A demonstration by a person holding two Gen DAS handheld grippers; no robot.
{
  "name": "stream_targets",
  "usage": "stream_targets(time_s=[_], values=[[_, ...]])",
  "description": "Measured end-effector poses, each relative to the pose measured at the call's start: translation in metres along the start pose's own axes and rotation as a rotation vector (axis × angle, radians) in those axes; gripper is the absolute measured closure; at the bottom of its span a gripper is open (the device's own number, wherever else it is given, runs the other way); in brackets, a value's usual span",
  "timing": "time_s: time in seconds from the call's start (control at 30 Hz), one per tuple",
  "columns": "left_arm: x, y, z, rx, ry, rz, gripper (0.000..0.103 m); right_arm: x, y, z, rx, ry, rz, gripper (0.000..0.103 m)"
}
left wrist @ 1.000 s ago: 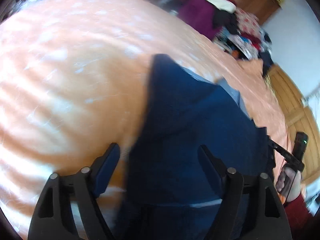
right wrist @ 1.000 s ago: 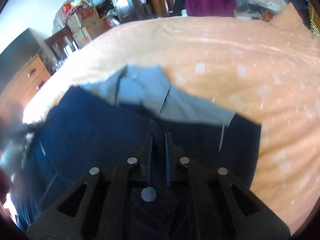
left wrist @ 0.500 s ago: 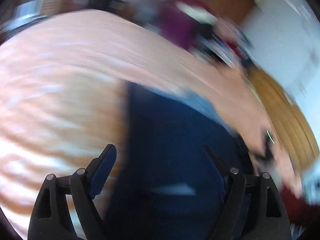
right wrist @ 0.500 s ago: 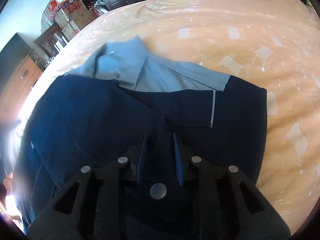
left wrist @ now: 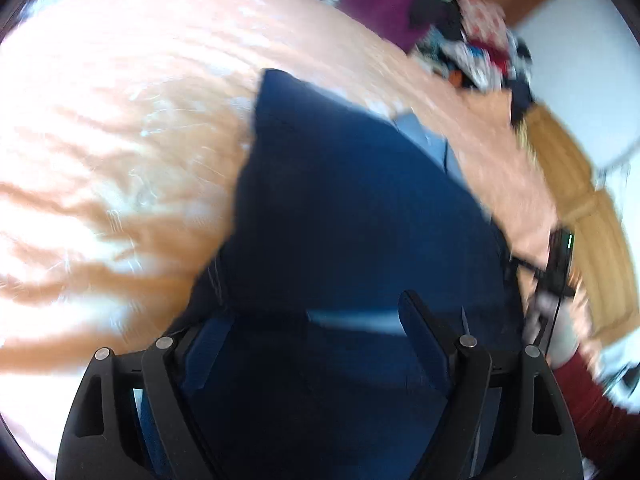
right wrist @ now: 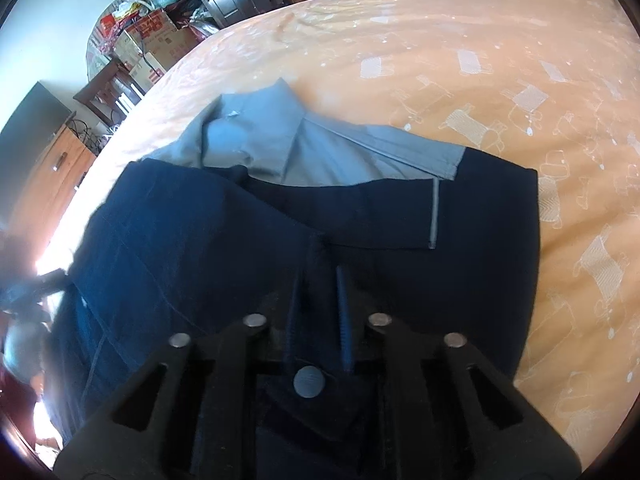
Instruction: Fold small clothes
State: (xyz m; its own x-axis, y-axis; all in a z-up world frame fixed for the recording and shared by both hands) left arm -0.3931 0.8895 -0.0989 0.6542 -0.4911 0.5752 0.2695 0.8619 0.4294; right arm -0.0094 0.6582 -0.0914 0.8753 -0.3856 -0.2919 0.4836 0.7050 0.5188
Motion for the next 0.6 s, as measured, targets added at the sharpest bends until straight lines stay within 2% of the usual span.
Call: stream_targets(time_s=[0.03, 0.1, 0.13, 0.2, 0.23, 0.3, 0.33, 0.43, 0.47, 0.5, 0.53, 0.57, 0.6], values=[[-0.008, 0.001, 0.003, 0.032, -0.023, 0.027, 0.022, -0.004, 0.000, 0.002, 0.004, 0.007, -0.010, 0.087], [-0.031, -0.003, 0.016, 0.102, -0.033, 0.086, 0.056, -0.010, -0.002, 0.005, 0.010, 0.020, -0.024, 0.088], [-0.043, -0.006, 0.021, 0.125, -0.034, 0.111, 0.086, -0.014, -0.004, 0.003, 0.005, 0.034, -0.025, 0.088], [-0.075, -0.015, 0.024, 0.156, -0.140, 0.213, 0.089, -0.020, -0.011, -0.009, -0.024, 0.007, 0.006, 0.088], [-0.077, -0.013, 0.021, 0.147, -0.144, 0.219, 0.089, -0.019, -0.012, -0.015, -0.034, 0.001, 0.004, 0.088], [-0.066, -0.010, 0.020, 0.132, -0.079, 0.151, 0.089, -0.015, -0.011, -0.019, -0.036, 0.014, -0.026, 0.088], [-0.064, -0.010, 0.021, 0.139, -0.070, 0.141, 0.089, -0.015, -0.010, -0.019, -0.037, 0.018, -0.029, 0.086], [-0.055, -0.011, 0.039, 0.164, -0.020, 0.115, 0.084, -0.018, -0.009, -0.016, -0.038, 0.012, -0.005, 0.083], [-0.046, -0.015, 0.044, 0.156, 0.019, 0.090, 0.069, -0.018, -0.010, -0.016, -0.041, 0.022, -0.005, 0.079], [-0.035, -0.018, 0.050, 0.157, 0.056, 0.048, 0.048, -0.017, -0.010, -0.016, -0.039, 0.034, -0.007, 0.078], [-0.019, -0.021, 0.055, 0.162, 0.081, -0.004, 0.015, -0.018, -0.010, -0.016, -0.038, 0.038, -0.008, 0.078], [-0.001, -0.022, 0.062, 0.180, 0.083, -0.056, 0.008, -0.017, -0.011, -0.016, -0.038, 0.042, -0.009, 0.078], [0.015, -0.022, 0.068, 0.194, 0.079, -0.097, 0.008, -0.017, -0.011, -0.016, -0.037, 0.044, -0.012, 0.077]])
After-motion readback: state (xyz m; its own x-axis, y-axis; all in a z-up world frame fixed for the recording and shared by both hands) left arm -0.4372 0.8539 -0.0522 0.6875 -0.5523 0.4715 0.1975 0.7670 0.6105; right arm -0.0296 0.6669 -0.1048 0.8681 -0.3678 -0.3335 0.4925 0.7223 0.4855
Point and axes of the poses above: each gripper's, at about its wrist camera, not at the fingertips, and z roughly against the way its jaws point, x to its right, y to its top, the point moved 4 cm from there along -z, roughly the way its jaws point, and after that the axes turned 6 degrees about -y, right-handed, at the moved point
